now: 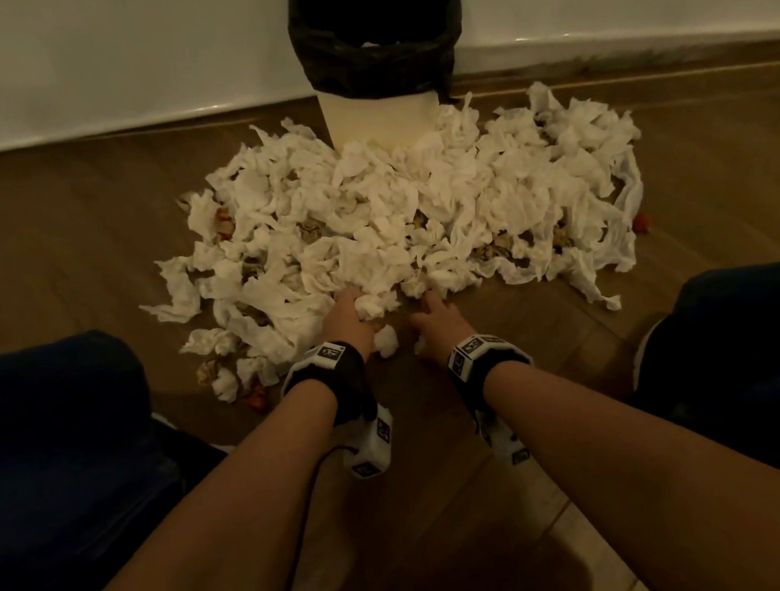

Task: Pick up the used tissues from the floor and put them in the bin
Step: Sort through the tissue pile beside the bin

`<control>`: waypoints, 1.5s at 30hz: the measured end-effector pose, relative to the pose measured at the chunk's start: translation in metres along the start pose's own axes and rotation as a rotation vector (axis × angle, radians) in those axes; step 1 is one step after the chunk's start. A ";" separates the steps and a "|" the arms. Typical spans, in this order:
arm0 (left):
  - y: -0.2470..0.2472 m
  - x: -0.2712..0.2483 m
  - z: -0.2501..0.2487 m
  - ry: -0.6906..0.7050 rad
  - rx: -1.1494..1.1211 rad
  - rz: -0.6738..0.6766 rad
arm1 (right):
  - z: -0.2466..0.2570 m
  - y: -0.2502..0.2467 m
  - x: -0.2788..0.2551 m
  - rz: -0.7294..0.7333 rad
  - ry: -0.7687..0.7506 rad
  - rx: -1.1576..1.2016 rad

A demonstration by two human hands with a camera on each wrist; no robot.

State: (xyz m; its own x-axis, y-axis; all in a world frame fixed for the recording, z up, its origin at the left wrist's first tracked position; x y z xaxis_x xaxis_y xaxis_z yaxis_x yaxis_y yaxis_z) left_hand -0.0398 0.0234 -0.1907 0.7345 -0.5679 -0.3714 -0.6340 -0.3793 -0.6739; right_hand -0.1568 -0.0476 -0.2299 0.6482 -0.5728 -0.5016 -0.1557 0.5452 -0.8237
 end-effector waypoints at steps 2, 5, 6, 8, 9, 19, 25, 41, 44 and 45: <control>-0.001 0.002 0.004 -0.014 -0.001 0.012 | 0.000 -0.002 0.001 0.003 0.008 0.007; 0.002 0.002 0.004 0.001 0.029 0.044 | -0.007 -0.009 0.004 -0.018 0.056 0.088; 0.005 0.000 0.002 0.012 0.068 0.069 | -0.013 -0.012 0.005 -0.033 0.113 0.168; 0.011 -0.001 -0.003 0.071 0.192 0.107 | -0.029 -0.015 0.003 -0.057 0.264 0.389; 0.014 -0.002 -0.006 0.118 0.280 0.114 | -0.036 -0.013 0.002 -0.049 0.339 0.522; 0.025 -0.016 -0.008 0.311 0.366 0.147 | -0.053 -0.014 -0.027 0.006 0.631 1.165; 0.028 -0.014 0.001 0.298 0.324 0.140 | -0.050 -0.007 -0.030 0.044 0.671 1.402; 0.055 -0.011 0.021 0.196 0.574 0.206 | -0.057 -0.002 -0.036 -0.005 0.872 1.644; 0.055 -0.014 0.006 0.244 0.483 0.188 | -0.059 -0.003 -0.035 0.010 0.797 1.487; 0.052 -0.013 0.000 0.247 0.438 0.164 | -0.059 -0.002 -0.033 0.020 0.766 1.493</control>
State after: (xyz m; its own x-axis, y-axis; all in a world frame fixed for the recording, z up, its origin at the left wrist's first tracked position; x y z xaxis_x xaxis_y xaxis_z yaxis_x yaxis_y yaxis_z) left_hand -0.0827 0.0111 -0.2209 0.5215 -0.7697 -0.3682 -0.5362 0.0400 -0.8431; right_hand -0.2220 -0.0659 -0.2276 0.0971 -0.4595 -0.8829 0.9283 0.3618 -0.0862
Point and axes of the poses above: each hand's wrist, its own x-axis towards the middle knuckle, its own y-axis out of the palm, z = x × y, the point moved 10 cm from there along x, towards the middle knuckle, and after that the axes turned 10 degrees about -z, right-handed, at the moved point
